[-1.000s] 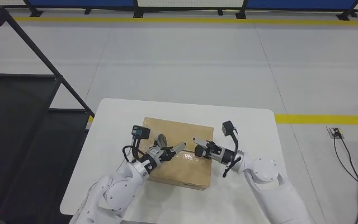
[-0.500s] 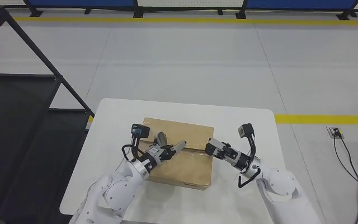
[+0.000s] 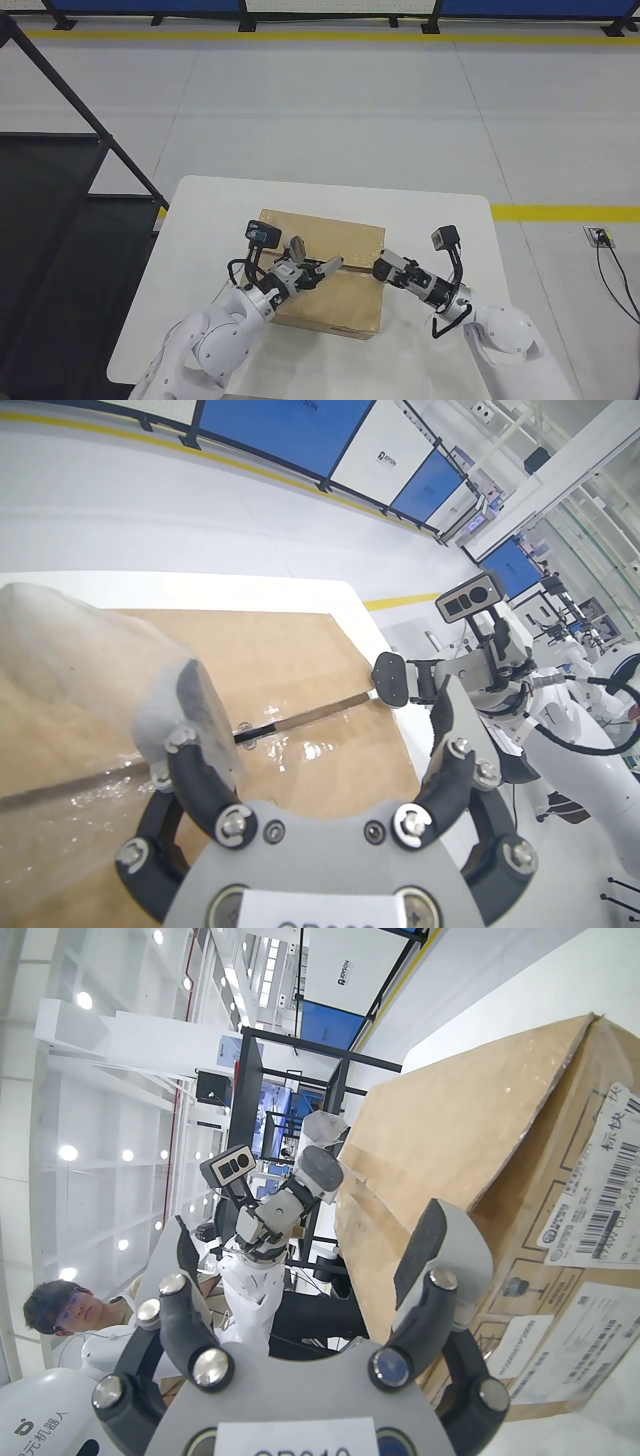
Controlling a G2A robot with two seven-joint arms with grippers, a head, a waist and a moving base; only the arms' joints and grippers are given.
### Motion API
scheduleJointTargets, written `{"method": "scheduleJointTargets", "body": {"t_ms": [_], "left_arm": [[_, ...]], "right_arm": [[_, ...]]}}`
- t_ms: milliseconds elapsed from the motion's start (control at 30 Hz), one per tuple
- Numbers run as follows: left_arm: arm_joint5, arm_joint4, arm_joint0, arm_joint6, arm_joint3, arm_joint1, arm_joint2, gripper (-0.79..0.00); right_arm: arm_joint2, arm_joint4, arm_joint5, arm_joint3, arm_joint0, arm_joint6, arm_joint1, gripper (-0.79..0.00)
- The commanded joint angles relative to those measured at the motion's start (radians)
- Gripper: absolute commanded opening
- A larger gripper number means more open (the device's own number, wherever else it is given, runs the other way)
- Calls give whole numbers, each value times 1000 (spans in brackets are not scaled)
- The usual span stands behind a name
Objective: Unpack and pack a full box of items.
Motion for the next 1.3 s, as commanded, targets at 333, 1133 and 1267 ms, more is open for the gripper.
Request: {"method": "scheduleJointTargets", "body": {"t_ms": [333, 1133, 1267], "left_arm": [[1, 54, -17, 7, -6, -11, 32, 0], [-13, 107, -45, -20, 15, -34, 91, 0], [-15, 117, -50, -21, 14, -38, 99, 0]], "right_arm": [[-15, 5, -5, 20, 9, 22, 5, 0], [11, 15, -55, -32, -47, -2, 20, 0], [21, 18, -63, -44, -62, -4, 24, 0]]}}
